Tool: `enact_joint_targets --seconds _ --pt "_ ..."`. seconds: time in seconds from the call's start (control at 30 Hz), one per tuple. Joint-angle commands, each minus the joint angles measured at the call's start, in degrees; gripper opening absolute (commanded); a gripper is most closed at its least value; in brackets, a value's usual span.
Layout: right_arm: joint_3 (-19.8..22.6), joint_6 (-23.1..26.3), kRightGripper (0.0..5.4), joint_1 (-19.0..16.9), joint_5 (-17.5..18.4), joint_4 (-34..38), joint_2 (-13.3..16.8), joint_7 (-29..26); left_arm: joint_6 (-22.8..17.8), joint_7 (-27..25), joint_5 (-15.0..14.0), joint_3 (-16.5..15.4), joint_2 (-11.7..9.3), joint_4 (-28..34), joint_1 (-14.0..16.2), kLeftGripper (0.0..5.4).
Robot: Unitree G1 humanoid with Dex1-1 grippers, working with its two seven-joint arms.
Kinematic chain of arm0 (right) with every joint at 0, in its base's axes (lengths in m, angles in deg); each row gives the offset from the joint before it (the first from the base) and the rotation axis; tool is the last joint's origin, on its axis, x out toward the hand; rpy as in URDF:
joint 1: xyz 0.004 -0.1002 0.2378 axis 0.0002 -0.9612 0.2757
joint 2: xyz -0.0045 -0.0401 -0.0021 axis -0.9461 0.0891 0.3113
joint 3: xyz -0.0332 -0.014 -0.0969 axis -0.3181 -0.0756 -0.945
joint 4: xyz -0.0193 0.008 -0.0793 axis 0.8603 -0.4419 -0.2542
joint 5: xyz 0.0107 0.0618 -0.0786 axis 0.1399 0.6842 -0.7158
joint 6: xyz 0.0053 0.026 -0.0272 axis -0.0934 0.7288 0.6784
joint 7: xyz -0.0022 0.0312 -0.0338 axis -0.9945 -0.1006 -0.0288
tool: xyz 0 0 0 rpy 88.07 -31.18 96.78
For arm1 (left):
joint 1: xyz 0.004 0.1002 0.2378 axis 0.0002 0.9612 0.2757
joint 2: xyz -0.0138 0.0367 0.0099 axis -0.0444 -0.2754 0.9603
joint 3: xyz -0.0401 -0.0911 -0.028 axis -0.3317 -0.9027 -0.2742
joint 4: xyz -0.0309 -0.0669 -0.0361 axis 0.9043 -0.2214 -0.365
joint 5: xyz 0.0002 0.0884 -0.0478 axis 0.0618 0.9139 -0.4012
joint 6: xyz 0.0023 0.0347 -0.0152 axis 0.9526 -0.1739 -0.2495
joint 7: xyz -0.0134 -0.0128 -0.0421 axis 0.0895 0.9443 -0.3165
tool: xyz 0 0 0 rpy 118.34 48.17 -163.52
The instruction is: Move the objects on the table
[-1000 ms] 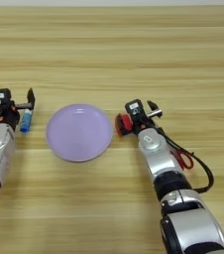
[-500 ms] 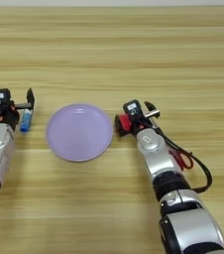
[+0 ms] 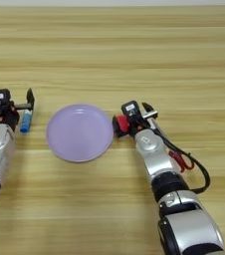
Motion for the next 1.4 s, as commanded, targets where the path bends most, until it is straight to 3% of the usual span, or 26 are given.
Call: enact_joint_targets --seconds 0.03,0.77,1.4 --pt "0.0 1.9 5.40 -0.1 0.6 -0.7 -0.3 -0.9 -0.2 0.2 0.1 0.0 -0.3 0.1 -0.3 5.35" --pt "0.4 5.6 5.40 1.5 0.7 -4.3 -1.1 -0.7 -0.1 -0.3 -0.1 -0.4 -1.0 -0.8 -0.7 5.35" --pt "1.3 3.1 5.40 4.5 2.1 -10.3 -2.4 -1.6 0.2 -0.3 -0.2 -0.3 -1.1 -1.8 -1.1 5.35"
